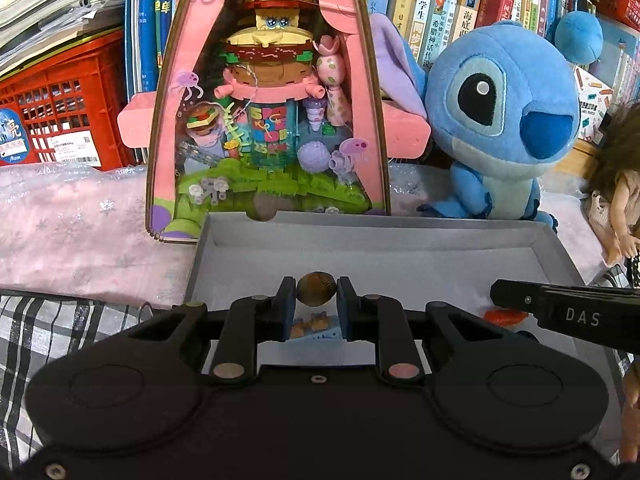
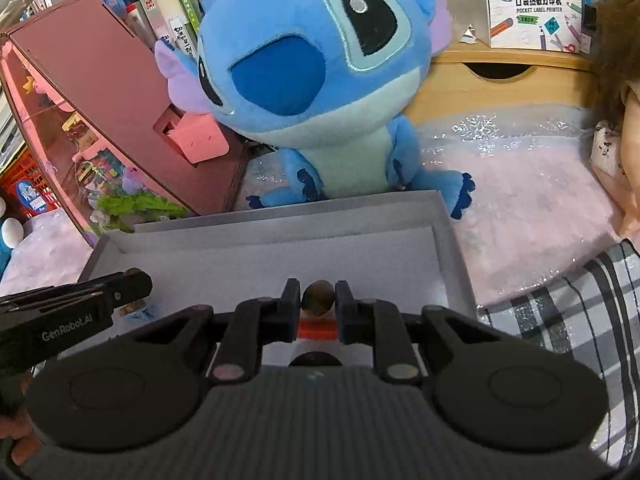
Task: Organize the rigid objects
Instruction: 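Carry the brown nut over the white box with the left tool, then lower the brown nut into the box and open the left tool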
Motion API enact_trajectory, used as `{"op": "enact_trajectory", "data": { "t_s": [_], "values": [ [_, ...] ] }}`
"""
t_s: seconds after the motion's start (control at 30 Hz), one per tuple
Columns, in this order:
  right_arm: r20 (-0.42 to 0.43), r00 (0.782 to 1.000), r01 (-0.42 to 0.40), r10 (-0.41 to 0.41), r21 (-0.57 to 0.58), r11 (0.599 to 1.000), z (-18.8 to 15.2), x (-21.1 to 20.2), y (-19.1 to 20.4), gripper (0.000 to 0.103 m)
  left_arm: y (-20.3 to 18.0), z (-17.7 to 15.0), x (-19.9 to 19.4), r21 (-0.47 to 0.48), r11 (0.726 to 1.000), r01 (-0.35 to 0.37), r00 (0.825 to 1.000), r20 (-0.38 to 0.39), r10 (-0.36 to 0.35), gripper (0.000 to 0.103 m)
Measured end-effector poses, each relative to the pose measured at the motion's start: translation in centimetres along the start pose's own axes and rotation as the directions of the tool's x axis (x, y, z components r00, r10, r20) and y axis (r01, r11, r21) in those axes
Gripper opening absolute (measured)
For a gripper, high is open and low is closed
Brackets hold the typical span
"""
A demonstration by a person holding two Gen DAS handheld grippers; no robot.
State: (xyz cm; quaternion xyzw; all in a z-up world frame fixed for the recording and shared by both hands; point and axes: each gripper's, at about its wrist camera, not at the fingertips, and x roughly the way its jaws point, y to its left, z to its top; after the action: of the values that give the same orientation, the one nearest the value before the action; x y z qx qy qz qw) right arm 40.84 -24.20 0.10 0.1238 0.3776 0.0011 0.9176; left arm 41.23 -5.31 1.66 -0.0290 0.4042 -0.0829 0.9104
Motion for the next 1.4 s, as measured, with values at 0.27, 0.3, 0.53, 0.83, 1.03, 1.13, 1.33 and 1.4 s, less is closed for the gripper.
{"op": "enact_trajectory", "data": {
  "t_s": [0.27,0.3,0.53,0.83,1.03,1.13,1.33,1.4],
  "values": [
    [-0.005,1.0,0.009,-0.009,-0.014,1.0,-0.1,0.1,0.2,0.022,-0.3,-0.3,0.0,0.018,1.0,-0.015,1.0,-0.009,0.015,0.02],
    [-0.007,1.0,0.009,-0.009,-0.018,1.0,-0.1,0.2,0.3,0.022,-0.3,-0.2,0.0,0.021,1.0,-0.019,1.0,-0.009,0.019,0.02],
    [-0.007,1.0,0.015,-0.016,-0.03,0.999,-0.1,0.6,0.5,0.022,-0.7,-0.2,0.2,0.038,0.999,-0.027,1.0,-0.01,0.027,0.02],
    [0.0,1.0,0.021,-0.021,-0.047,0.999,-0.4,0.7,0.9,0.023,-0.7,-0.3,0.4,0.04,0.999,-0.025,1.0,-0.011,0.025,0.021],
    [0.006,1.0,0.027,-0.027,-0.056,0.998,-0.6,0.7,1.1,0.025,-0.8,-0.5,0.5,0.037,0.999,-0.025,1.0,-0.009,0.025,0.021],
    [0.009,1.0,0.028,-0.027,-0.059,0.998,-0.6,0.7,1.2,0.026,-0.7,-0.3,0.5,0.037,0.999,-0.023,1.0,-0.009,0.023,0.021],
    [0.011,1.0,0.027,-0.027,-0.065,0.998,-0.7,0.6,1.2,0.027,-0.8,-0.4,0.5,0.043,0.999,-0.023,1.0,-0.007,0.023,0.022],
    [0.011,1.0,0.028,-0.027,-0.065,0.997,-0.7,0.6,1.2,0.029,-0.8,-0.4,0.3,0.043,0.999,-0.023,1.0,-0.004,0.023,0.023]
  ]
}}
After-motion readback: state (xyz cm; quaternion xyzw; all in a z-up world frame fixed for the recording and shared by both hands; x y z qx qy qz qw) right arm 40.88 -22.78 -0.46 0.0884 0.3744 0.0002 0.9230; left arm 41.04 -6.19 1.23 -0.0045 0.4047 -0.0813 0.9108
